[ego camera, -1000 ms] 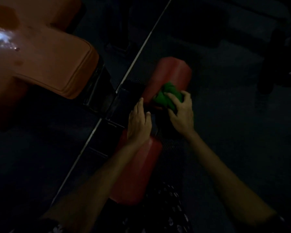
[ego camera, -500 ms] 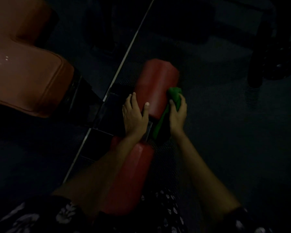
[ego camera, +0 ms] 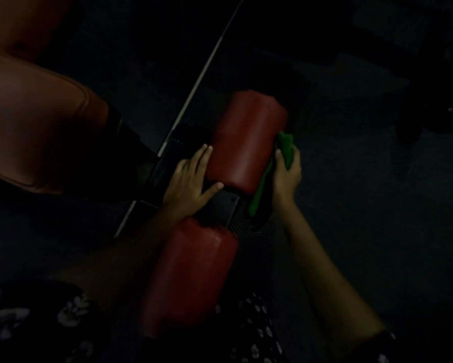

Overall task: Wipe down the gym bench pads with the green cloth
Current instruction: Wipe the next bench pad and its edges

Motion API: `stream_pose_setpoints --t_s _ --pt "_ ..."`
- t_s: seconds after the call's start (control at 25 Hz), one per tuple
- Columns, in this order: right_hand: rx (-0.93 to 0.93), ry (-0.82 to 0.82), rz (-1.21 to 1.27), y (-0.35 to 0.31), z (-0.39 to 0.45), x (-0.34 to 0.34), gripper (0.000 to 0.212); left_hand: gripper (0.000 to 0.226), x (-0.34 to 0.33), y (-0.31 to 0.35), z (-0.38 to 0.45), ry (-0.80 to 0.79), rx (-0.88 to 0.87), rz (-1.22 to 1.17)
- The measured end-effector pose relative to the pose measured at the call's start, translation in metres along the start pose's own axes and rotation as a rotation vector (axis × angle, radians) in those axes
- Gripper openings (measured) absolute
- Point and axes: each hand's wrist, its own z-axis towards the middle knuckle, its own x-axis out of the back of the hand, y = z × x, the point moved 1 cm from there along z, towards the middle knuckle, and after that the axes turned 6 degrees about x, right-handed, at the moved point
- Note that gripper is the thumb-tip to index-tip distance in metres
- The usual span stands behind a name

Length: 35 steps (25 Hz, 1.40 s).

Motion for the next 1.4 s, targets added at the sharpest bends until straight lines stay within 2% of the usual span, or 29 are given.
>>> stream_pose_setpoints --t_s 0.16,0.28,0.36,0.48,0.6,0.64,0.72,0.84,0.88,1.0,1.08,1.16,1.28,1.36,1.4 --pt "-0.018 0.014 -0.068 -0.037 0.031 -0.003 0.045 0.091 -0.001 -0.004 0.002 0.006 -0.009 -0.007" --pt "0.239 -0.062 -0.235 -0.047 -0.012 -0.001 0.049 0.092 -0.002 -0.001 0.001 0.02 0.005 -0.02" --pt "0.324 -0.074 -0.324 -0.046 -0.022 -0.001 0.052 0.091 -0.002 -0.001 0.002 0.037 0.004 -0.017" --pt "0.275 -0.049 -0.39 -0.059 0.033 -0.008 0.048 0.092 -0.002 -0.002 0.003 0.018 0.008 -0.024" --pt "0.213 -0.062 -0.584 -0.077 0.082 -0.016 0.046 0.093 -0.002 -0.001 0.003 0.008 0.01 -0.045" --pt "0.26 -0.091 -0.653 -0.081 0.079 -0.019 0.046 0.093 -0.002 -0.002 0.003 0.005 0.01 -0.051" --pt "0.469 -0.168 -0.739 -0.08 0.049 -0.02 0.048 0.092 -0.001 -0.003 0.004 0.002 0.006 -0.057" --pt "0.691 -0.283 -0.765 -0.072 0.018 -0.008 0.052 0.092 -0.001 -0.005 0.004 0.01 0.013 -0.056" --pt "0.685 -0.297 -0.772 -0.076 0.027 -0.007 0.051 0.092 -0.001 -0.005 0.005 0.007 0.02 -0.051" --pt "0.509 -0.227 -0.81 -0.094 0.08 -0.017 0.045 0.093 -0.001 -0.005 0.004 -0.032 0.033 -0.06" --pt "0.521 -0.224 -0.878 -0.107 0.093 -0.027 0.041 0.096 0.0 -0.005 0.004 -0.049 0.046 -0.066" --pt "0.718 -0.367 -0.91 -0.111 0.07 -0.035 0.037 0.102 0.002 -0.004 0.004 -0.034 0.073 -0.031" --pt "1.052 -0.626 -0.872 -0.104 0.022 -0.032 0.03 0.1 0.002 -0.004 0.006 0.007 0.072 0.018" --pt "1.056 -0.679 -0.948 -0.109 0.034 -0.034 0.033 0.1 0.001 -0.004 0.006 0.009 0.076 0.006" --pt "0.974 -0.627 -1.015 -0.116 0.052 -0.037 0.037 0.102 0.001 -0.004 0.006 0.006 0.076 -0.006"
